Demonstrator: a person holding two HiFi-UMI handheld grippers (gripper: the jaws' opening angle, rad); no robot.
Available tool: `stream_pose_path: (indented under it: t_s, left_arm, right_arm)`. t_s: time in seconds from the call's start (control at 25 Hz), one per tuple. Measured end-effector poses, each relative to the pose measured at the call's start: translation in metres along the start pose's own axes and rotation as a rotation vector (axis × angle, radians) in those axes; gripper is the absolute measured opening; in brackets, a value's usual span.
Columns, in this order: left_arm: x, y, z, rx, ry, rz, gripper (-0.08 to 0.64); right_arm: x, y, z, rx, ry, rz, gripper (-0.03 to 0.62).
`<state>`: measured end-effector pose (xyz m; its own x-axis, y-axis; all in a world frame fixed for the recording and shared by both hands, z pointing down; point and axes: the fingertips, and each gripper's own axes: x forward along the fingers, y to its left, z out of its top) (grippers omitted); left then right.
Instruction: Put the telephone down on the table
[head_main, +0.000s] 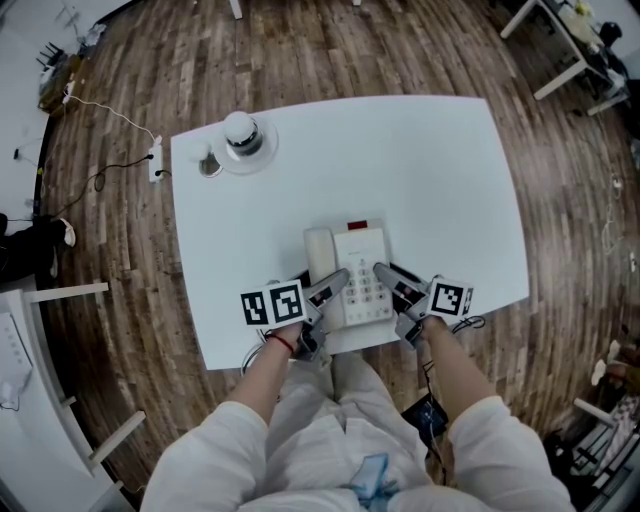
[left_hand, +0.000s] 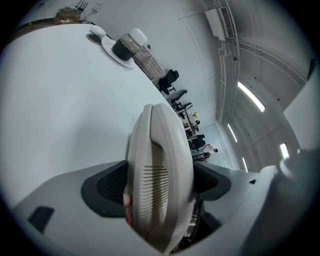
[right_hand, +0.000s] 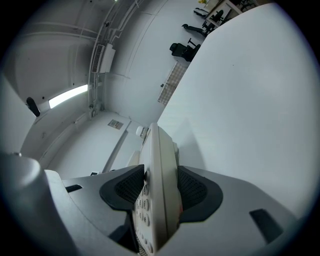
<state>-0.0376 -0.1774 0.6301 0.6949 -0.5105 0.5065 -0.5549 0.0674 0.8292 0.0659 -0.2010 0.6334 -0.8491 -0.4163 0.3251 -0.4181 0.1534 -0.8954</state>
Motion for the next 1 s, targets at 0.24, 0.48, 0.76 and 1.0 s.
stream_pose_path:
  t_s: [0.24,0.48,0.76,1.0]
  left_arm:
    - [-0.001,-0.001,0.000,0.008,-0.026,-0.006,0.396]
    - [0.001,0.000,0.001,0.013,-0.036,-0.017,0.396]
    - [0.002,-0.001,0.003,0.031,-0.032,-0.015,0.396]
    - [0.002,-0.001,0.003,0.046,-0.032,-0.023,0.396]
  right_arm:
    - [0.001,0.005,0.003,-0.021,0.003,0.034,0.225]
    - [0.006,0.012,0.008,-0.056,0.006,0.066,0.225]
    - [0.004,0.003,0.006,-0.045,0.020,-0.004,0.225]
    - [0.004,0.003,0.004,-0.030,0.039,-0.022,0.225]
